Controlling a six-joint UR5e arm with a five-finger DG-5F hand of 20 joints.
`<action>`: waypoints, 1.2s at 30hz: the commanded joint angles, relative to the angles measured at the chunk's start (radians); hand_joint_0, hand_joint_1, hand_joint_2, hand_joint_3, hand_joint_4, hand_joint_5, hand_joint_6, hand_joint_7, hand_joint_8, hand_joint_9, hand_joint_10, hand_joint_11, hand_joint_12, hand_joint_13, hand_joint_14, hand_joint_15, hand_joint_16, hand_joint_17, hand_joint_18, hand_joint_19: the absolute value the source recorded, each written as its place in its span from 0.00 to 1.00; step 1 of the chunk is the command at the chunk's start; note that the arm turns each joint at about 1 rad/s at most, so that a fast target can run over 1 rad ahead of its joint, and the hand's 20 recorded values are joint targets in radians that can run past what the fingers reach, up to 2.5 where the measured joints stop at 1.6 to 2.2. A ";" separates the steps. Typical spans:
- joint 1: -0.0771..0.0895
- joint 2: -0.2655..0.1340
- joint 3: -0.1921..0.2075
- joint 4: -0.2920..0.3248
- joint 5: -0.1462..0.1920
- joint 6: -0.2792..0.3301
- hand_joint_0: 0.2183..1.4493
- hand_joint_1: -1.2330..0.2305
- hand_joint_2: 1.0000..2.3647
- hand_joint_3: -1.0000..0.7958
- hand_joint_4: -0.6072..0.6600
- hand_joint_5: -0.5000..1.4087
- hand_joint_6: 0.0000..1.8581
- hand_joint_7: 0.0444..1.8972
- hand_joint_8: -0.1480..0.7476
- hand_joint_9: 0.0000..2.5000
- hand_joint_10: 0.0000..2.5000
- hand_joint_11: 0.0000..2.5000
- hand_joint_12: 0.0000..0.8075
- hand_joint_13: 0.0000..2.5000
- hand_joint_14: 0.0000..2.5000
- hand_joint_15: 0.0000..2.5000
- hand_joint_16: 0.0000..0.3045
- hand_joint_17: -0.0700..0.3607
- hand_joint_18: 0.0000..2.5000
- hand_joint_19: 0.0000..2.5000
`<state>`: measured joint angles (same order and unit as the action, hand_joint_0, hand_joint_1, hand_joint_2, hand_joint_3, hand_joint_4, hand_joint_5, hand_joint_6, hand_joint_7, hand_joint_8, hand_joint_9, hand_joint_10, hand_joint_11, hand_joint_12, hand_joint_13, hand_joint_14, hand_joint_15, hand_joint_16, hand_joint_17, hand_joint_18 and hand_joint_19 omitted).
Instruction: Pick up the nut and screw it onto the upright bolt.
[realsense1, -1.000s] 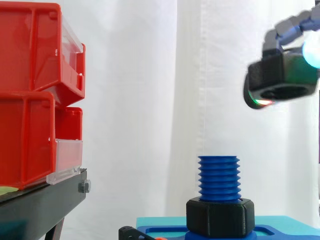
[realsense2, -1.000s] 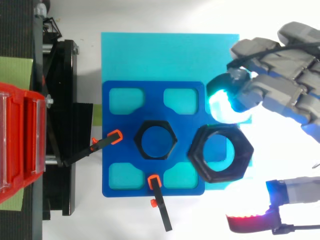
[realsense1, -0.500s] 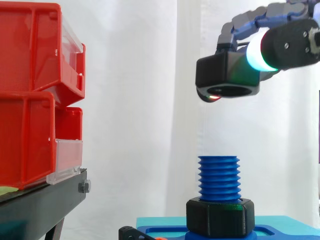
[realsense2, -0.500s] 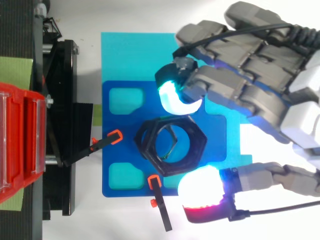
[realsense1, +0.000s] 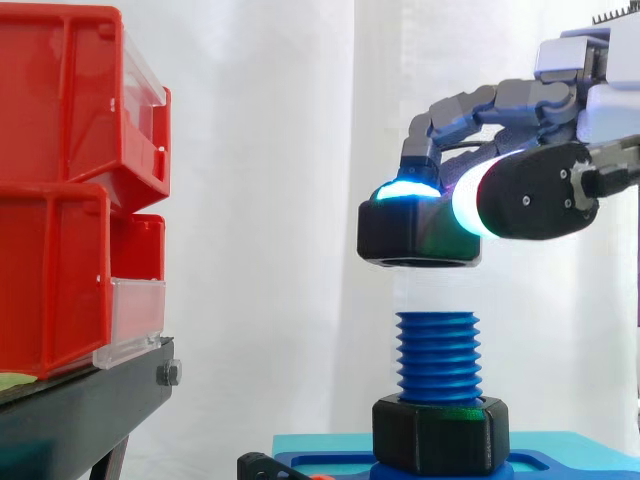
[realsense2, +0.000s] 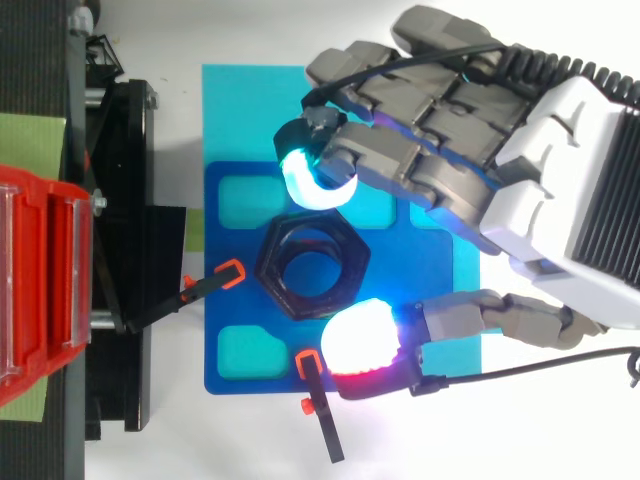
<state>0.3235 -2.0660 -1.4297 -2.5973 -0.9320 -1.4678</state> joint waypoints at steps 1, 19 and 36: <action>-0.004 -0.002 -0.002 -0.009 -0.007 0.001 0.23 0.46 0.00 0.28 0.64 0.18 0.27 0.65 0.45 0.20 0.00 0.00 0.37 0.23 0.00 0.00 0.13 0.36 0.19 0.02; -0.011 -0.014 -0.002 -0.060 -0.034 0.017 0.24 0.47 0.00 0.28 0.64 0.18 0.27 0.65 0.45 0.20 0.00 0.00 0.36 0.24 0.00 0.00 0.12 0.36 0.20 0.03; -0.006 -0.014 -0.002 -0.069 -0.039 0.037 0.24 0.47 0.00 0.28 0.64 0.18 0.27 0.65 0.45 0.20 0.00 0.00 0.36 0.25 0.00 0.00 0.12 0.36 0.21 0.04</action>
<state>0.3171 -2.0792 -1.4312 -2.6660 -0.9709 -1.4304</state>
